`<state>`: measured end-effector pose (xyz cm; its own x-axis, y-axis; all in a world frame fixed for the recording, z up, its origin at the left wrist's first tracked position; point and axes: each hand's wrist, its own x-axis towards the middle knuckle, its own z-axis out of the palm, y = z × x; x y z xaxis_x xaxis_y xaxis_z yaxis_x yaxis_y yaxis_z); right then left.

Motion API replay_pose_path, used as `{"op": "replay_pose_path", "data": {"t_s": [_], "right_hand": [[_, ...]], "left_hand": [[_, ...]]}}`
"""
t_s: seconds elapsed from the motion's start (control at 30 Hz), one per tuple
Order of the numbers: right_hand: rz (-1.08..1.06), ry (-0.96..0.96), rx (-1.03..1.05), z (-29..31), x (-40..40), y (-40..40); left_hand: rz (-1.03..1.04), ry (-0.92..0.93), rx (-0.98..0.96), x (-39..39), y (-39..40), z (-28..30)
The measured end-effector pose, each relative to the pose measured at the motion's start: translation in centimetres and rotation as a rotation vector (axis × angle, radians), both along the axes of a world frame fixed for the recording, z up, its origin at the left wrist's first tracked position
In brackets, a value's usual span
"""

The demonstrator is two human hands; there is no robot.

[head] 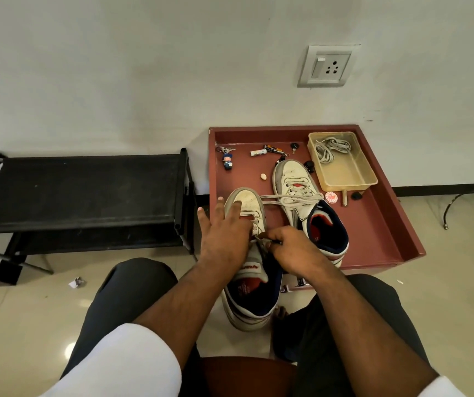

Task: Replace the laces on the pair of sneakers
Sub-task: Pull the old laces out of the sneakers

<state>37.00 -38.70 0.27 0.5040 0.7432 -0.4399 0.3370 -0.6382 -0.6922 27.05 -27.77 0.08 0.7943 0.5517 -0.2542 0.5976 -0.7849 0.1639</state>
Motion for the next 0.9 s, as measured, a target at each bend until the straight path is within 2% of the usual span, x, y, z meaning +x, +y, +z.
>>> {"op": "replay_pose_path", "data": {"t_s": [0.07,0.23,0.33,0.4,0.57,0.67,0.73,0.8,0.9], "right_hand": [[-0.003,0.002,0.024,0.1,-0.2,0.0],[0.000,0.002,0.041,0.2,-0.2,0.1],[0.037,-0.028,0.034,0.1,-0.1,0.1],[0.039,-0.035,0.021,0.0,-0.1,0.3],[-0.003,0.018,0.024,-0.6,0.1,0.2],[-0.023,0.019,0.038,-0.7,0.1,0.2],[-0.019,0.020,0.037,-0.6,0.1,0.2],[-0.022,0.029,0.035,-0.5,0.2,0.2],[-0.028,0.038,0.056,-0.4,0.1,0.2]], "left_hand": [[0.081,-0.042,-0.143,0.0,0.3,0.0],[0.566,-0.407,-0.590,-2.0,3.8,-1.4],[0.743,-0.494,-0.612,-2.4,4.1,-1.5],[0.650,-0.395,-0.489,-1.6,3.1,-0.5],[0.142,-0.077,-0.108,0.0,-0.7,0.2],[0.078,0.011,0.126,0.1,-1.3,-0.4],[0.059,0.021,0.140,0.3,-1.1,-0.4],[0.075,-0.012,0.048,0.3,-0.9,-0.5],[0.256,-0.194,-0.140,0.0,0.0,-0.5]]}}
